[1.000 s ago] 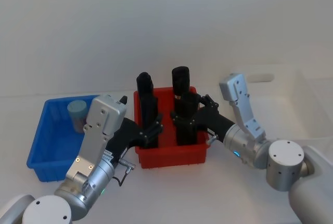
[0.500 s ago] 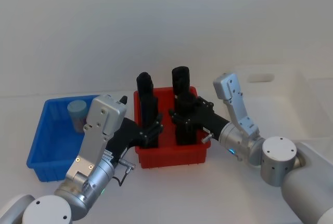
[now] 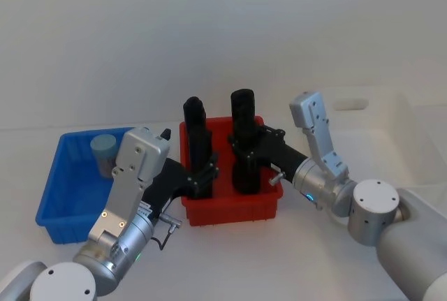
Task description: Pick the cotton swabs from the blue box and place them into the white box.
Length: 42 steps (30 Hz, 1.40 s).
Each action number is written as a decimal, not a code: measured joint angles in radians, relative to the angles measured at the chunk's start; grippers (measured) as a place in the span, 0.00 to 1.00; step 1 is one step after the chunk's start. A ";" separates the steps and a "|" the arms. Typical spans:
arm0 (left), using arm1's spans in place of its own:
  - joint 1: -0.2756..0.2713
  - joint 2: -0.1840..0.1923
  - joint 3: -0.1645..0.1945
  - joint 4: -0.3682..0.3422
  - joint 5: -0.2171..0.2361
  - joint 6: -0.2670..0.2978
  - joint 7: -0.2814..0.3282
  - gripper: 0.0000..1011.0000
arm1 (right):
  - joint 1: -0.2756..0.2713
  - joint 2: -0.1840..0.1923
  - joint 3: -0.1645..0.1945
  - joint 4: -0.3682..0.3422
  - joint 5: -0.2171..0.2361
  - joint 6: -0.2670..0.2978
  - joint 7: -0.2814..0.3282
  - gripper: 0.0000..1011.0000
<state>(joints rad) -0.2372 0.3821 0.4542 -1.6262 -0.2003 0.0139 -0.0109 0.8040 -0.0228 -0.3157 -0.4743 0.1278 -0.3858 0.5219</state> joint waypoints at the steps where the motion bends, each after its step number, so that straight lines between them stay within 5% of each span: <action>1: 0.000 0.000 0.000 0.000 0.000 0.000 0.000 0.99 | -0.005 0.001 0.001 -0.011 0.002 0.000 0.000 0.42; 23: 0.000 0.000 0.000 0.000 0.000 0.000 0.000 0.99 | -0.248 0.089 0.026 -0.569 0.044 0.120 -0.146 0.34; 42: 0.000 0.000 0.000 0.000 0.000 0.000 0.000 0.99 | -0.389 0.180 0.086 -0.841 0.036 0.219 -0.341 0.34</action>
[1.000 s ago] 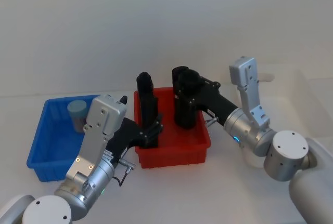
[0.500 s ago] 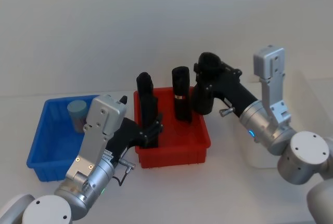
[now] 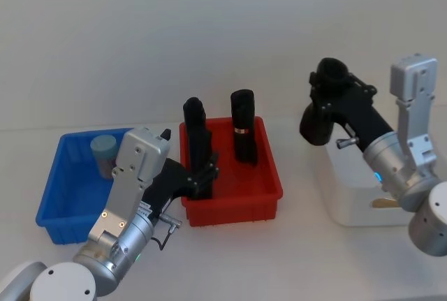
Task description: Pick the cotton swabs from the blue box and place them into the white box.
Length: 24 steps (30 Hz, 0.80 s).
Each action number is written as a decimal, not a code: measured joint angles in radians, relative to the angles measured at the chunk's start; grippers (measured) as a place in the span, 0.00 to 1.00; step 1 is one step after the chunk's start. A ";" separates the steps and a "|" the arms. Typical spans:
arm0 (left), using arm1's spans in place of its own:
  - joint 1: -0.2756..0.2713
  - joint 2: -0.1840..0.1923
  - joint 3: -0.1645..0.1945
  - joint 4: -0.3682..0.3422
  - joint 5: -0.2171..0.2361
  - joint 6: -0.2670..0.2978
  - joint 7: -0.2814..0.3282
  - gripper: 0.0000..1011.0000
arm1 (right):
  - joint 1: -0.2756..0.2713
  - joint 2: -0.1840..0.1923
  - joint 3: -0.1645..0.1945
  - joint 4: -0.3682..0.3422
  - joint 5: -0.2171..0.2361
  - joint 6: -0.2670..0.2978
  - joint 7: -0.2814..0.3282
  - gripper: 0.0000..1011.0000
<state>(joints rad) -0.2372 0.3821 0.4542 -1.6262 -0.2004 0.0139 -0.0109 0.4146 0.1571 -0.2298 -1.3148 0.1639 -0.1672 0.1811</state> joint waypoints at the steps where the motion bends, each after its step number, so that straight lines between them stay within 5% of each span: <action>1: 0.000 0.000 0.000 0.000 0.000 0.000 0.000 0.99 | -0.003 0.003 0.003 -0.006 0.000 0.003 -0.006 0.34; 12: 0.000 0.000 0.000 0.000 0.000 0.000 0.000 0.99 | -0.044 0.043 0.040 -0.064 0.006 0.043 -0.074 0.36; 24: 0.000 0.000 0.000 0.000 0.000 0.000 0.000 0.99 | -0.057 0.061 0.059 -0.077 0.015 0.064 -0.083 0.73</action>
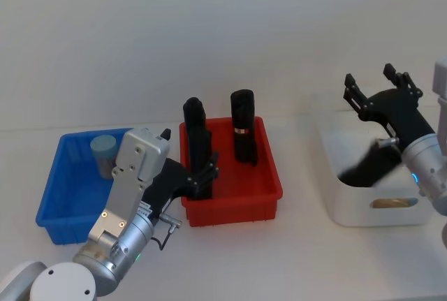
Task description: Pick the cotton swabs from the blue box and place them into the white box.
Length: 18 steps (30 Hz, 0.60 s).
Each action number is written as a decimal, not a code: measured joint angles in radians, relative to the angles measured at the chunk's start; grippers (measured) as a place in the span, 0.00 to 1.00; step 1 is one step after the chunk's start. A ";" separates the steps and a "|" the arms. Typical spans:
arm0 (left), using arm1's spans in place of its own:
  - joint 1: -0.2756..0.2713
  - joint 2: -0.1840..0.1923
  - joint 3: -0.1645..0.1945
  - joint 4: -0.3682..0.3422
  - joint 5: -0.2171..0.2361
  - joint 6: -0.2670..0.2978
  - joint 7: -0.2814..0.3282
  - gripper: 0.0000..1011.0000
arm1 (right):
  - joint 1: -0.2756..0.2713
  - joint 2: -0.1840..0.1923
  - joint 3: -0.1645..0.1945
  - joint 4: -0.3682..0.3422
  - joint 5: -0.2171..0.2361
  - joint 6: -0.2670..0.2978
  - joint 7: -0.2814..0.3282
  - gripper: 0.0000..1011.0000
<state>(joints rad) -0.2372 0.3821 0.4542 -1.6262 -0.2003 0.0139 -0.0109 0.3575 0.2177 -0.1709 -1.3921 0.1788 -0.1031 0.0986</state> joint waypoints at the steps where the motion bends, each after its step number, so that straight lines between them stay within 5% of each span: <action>1: 0.000 0.000 0.000 0.000 0.000 0.000 0.000 0.99 | 0.000 0.000 0.001 0.000 0.000 0.000 0.001 0.76; 9: 0.000 0.000 0.000 0.000 0.000 0.000 0.000 0.99 | -0.002 0.005 0.006 0.002 0.007 -0.004 0.014 0.98; 18: 0.000 0.000 0.000 0.000 0.000 0.000 0.000 0.99 | -0.003 0.007 0.010 0.003 0.012 -0.009 0.024 0.99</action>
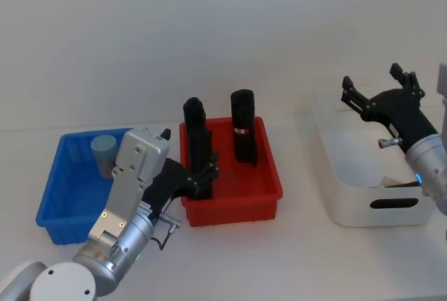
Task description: Pick the cotton swabs from the blue box and place them into the white box.
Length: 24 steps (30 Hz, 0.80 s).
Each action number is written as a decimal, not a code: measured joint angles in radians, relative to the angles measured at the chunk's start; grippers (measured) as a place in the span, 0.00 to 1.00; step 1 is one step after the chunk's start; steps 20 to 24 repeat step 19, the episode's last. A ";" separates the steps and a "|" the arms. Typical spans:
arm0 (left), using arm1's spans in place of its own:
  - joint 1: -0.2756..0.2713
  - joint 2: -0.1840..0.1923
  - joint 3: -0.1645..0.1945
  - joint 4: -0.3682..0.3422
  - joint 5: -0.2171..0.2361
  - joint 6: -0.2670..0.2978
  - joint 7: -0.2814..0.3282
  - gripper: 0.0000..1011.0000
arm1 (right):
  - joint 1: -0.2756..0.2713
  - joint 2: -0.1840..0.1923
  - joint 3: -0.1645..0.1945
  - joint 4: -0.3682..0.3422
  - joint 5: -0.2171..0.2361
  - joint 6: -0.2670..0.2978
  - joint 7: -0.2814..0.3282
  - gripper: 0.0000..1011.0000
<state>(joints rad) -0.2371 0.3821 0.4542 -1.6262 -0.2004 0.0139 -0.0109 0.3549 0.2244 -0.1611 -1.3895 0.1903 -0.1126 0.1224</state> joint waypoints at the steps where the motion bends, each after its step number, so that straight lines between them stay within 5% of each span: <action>1: 0.000 0.000 0.000 0.000 0.000 0.000 0.000 0.99 | 0.000 0.000 0.000 0.000 0.000 0.000 0.001 0.99; 24: 0.000 0.000 0.000 0.000 0.000 0.000 0.000 0.99 | -0.001 0.002 0.003 0.000 0.004 -0.003 0.006 0.99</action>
